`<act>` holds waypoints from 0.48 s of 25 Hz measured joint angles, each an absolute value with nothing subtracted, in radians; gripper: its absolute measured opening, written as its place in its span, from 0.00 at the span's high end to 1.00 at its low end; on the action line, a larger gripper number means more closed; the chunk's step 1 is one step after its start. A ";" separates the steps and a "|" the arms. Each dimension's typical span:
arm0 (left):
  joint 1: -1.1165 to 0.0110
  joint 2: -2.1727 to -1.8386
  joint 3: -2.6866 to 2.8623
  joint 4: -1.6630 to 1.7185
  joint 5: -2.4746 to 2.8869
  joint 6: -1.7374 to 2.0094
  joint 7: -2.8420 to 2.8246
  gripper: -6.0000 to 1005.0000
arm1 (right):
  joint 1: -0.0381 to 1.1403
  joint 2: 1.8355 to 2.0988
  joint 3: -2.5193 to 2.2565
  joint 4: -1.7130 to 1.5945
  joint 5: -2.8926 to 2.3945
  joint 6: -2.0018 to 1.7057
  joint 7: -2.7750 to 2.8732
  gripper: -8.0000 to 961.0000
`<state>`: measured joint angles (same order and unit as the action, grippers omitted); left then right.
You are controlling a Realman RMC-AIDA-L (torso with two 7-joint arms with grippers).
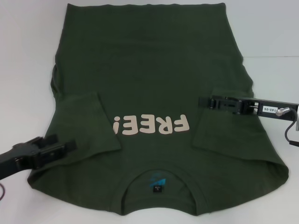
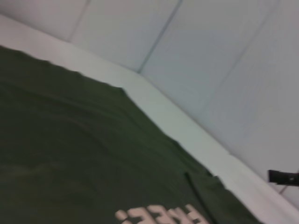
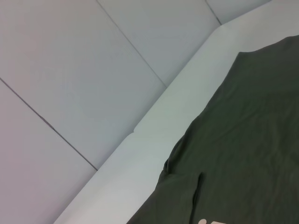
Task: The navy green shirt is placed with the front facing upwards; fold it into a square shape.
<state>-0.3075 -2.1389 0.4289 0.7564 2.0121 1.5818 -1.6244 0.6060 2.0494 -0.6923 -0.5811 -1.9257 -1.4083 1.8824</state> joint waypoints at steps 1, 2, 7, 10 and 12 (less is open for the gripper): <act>-0.303 -2.139 0.421 0.764 2.021 1.582 -1.629 0.07 | 0.606 2.049 -0.692 -0.581 -1.926 -1.408 1.882 0.05; -0.296 -2.139 0.412 0.776 2.034 1.582 -1.637 0.07 | 0.606 2.049 -0.692 -0.581 -1.926 -1.407 1.883 0.05; -0.268 -2.147 0.396 0.826 2.079 1.583 -1.657 0.07 | 0.606 2.049 -0.691 -0.580 -1.924 -1.391 1.883 0.05; -0.252 -2.148 0.395 0.851 2.101 1.584 -1.656 0.07 | 0.606 2.049 -0.690 -0.580 -1.924 -1.382 1.883 0.05; -0.250 -2.148 0.395 0.857 2.113 1.584 -1.653 0.07 | 0.606 2.049 -0.690 -0.580 -1.924 -1.380 1.882 0.05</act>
